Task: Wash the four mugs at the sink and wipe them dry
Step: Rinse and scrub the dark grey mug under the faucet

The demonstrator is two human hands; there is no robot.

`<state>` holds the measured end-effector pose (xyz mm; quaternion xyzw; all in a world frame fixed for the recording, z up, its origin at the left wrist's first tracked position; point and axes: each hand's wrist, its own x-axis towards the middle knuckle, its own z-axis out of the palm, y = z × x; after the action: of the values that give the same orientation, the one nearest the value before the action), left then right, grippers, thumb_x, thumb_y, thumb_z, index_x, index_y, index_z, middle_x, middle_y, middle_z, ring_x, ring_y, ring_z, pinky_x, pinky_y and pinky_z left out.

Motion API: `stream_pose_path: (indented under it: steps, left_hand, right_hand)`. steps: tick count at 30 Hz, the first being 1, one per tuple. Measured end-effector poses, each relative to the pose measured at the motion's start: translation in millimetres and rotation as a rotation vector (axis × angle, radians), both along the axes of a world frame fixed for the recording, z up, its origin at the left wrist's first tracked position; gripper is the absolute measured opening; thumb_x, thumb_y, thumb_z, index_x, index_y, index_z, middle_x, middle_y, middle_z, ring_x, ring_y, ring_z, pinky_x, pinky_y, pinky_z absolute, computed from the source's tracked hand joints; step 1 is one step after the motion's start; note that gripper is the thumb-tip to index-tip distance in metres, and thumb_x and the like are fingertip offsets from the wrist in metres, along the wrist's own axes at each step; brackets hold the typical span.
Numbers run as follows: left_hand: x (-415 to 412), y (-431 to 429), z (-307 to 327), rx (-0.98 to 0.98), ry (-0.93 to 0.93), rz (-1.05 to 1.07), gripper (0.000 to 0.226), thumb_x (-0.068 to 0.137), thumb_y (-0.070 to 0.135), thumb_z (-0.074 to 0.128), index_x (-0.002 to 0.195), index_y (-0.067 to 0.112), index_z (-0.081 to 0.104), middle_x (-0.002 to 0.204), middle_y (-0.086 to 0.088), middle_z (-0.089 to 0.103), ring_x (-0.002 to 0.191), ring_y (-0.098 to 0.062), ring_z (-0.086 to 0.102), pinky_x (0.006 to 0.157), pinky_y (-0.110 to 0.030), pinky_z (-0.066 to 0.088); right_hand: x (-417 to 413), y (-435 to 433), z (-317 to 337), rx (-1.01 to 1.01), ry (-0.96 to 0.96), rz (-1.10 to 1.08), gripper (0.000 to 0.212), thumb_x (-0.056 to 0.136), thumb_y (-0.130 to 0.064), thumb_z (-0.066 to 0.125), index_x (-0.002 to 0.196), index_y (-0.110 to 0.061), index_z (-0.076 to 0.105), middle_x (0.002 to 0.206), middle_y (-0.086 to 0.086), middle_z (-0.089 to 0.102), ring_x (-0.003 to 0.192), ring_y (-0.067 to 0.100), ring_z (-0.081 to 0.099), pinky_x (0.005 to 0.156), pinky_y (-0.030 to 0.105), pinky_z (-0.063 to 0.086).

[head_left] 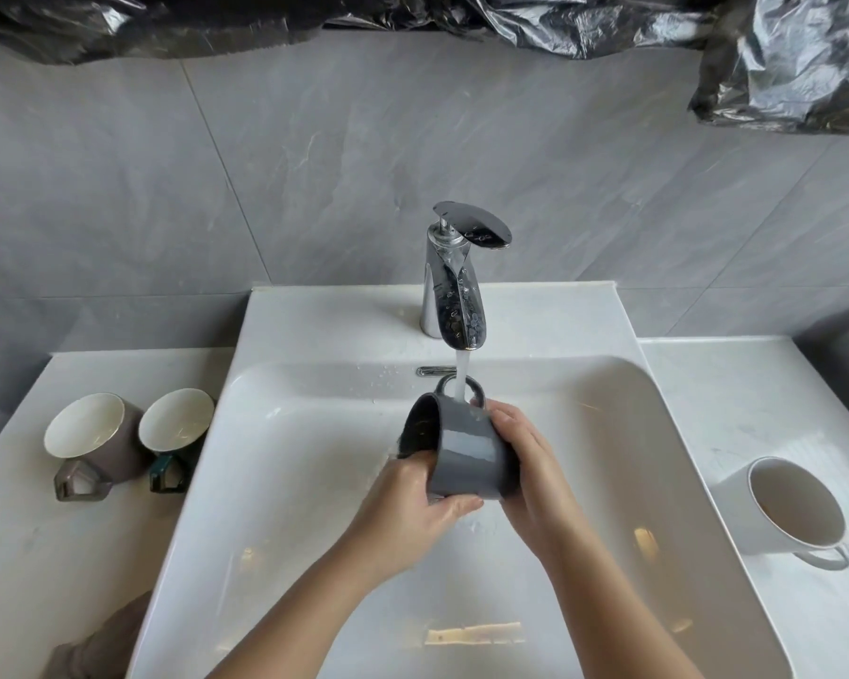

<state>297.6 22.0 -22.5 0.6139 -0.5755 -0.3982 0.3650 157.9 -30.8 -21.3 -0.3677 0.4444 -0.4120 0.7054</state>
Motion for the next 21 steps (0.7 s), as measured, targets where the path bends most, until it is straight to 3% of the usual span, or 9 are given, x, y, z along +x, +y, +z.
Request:
stream_pose_path:
  steps: [4,7,9,11,13,14,16,18,21]
  left_hand:
    - [-2.2,-1.3,-3.8,0.095,0.45,0.122,0.038,0.067,0.03,0.077,0.102,0.019,0.071,0.099,0.0,0.075,0.095,-0.018,0.069,0.086,-0.034,0.055]
    - [0.6,-6.3,0.6,0.167,0.772,0.143,0.043,0.077,0.022,0.066,0.118,0.007,0.062,0.111,-0.012,0.071,0.102,-0.028,0.066,0.088,-0.044,0.051]
    - [5.8,-7.1,4.1,0.13,0.734,0.092,0.04,0.084,0.018,0.056,0.122,0.007,0.058,0.116,-0.012,0.068,0.107,-0.027,0.064,0.093,-0.042,0.049]
    - [6.0,-4.8,3.0,-0.024,0.453,0.084,0.029,0.088,0.02,0.052,0.112,0.007,0.06,0.107,-0.01,0.07,0.102,-0.024,0.065,0.091,-0.039,0.052]
    - [2.3,-3.7,0.7,-0.114,0.277,0.159,0.022,0.089,0.026,0.051,0.1,0.01,0.062,0.095,-0.007,0.07,0.092,-0.024,0.066,0.084,-0.039,0.053]
    - [-0.2,-4.1,3.3,-0.127,0.297,0.214,0.022,0.089,0.028,0.051,0.097,0.012,0.063,0.093,-0.005,0.071,0.089,-0.021,0.066,0.081,-0.035,0.052]
    - [-2.3,-10.0,11.0,-0.111,0.437,0.308,0.024,0.089,0.03,0.051,0.096,0.014,0.066,0.093,-0.004,0.072,0.088,-0.017,0.066,0.081,-0.033,0.051]
    - [-3.7,-16.8,19.2,-0.04,0.612,0.375,0.024,0.094,0.03,0.053,0.099,0.012,0.069,0.098,-0.01,0.073,0.093,-0.024,0.067,0.087,-0.039,0.051]
    - [-9.6,-18.2,20.0,0.006,0.7,0.342,0.028,0.097,0.033,0.05,0.103,0.014,0.069,0.102,-0.015,0.071,0.092,-0.025,0.067,0.082,-0.037,0.053]
  right_hand:
    - [-1.2,-0.4,-5.4,-0.112,0.037,0.092,0.044,0.08,-0.038,0.058,0.123,-0.042,0.06,0.117,0.001,0.067,0.106,0.019,0.062,0.088,0.041,0.048]
    - [-0.5,1.6,-6.3,-0.21,0.136,0.107,0.045,0.079,-0.044,0.058,0.123,-0.046,0.057,0.113,-0.006,0.067,0.106,0.015,0.061,0.097,0.046,0.049]
    - [1.2,-0.2,-6.4,-0.171,0.144,0.024,0.037,0.083,-0.044,0.053,0.119,-0.043,0.059,0.115,-0.004,0.067,0.109,0.018,0.062,0.094,0.05,0.054]
    - [4.1,-2.9,-3.5,-0.107,0.114,-0.018,0.038,0.084,-0.049,0.05,0.12,-0.039,0.059,0.124,0.001,0.064,0.116,0.023,0.062,0.088,0.051,0.058]
    - [6.9,-3.1,1.5,-0.106,0.149,-0.008,0.044,0.082,-0.059,0.047,0.12,-0.04,0.058,0.128,0.002,0.062,0.12,0.022,0.059,0.094,0.051,0.054]
    - [7.8,-1.9,3.7,-0.152,0.214,0.008,0.045,0.082,-0.062,0.044,0.119,-0.041,0.058,0.129,0.001,0.06,0.122,0.016,0.056,0.101,0.048,0.05]
    - [8.7,2.6,6.8,-0.242,0.322,0.03,0.041,0.09,-0.055,0.045,0.129,-0.042,0.052,0.137,-0.005,0.051,0.124,0.0,0.047,0.109,0.026,0.037]
    - [6.7,4.2,5.6,-0.29,0.317,0.029,0.057,0.095,-0.041,0.052,0.149,-0.03,0.035,0.144,-0.013,0.044,0.125,-0.01,0.042,0.098,0.002,0.031]
    - [8.7,-3.4,6.2,-0.327,0.272,-0.025,0.04,0.098,-0.031,0.054,0.138,-0.03,0.047,0.124,-0.012,0.059,0.104,-0.015,0.056,0.086,0.004,0.042]
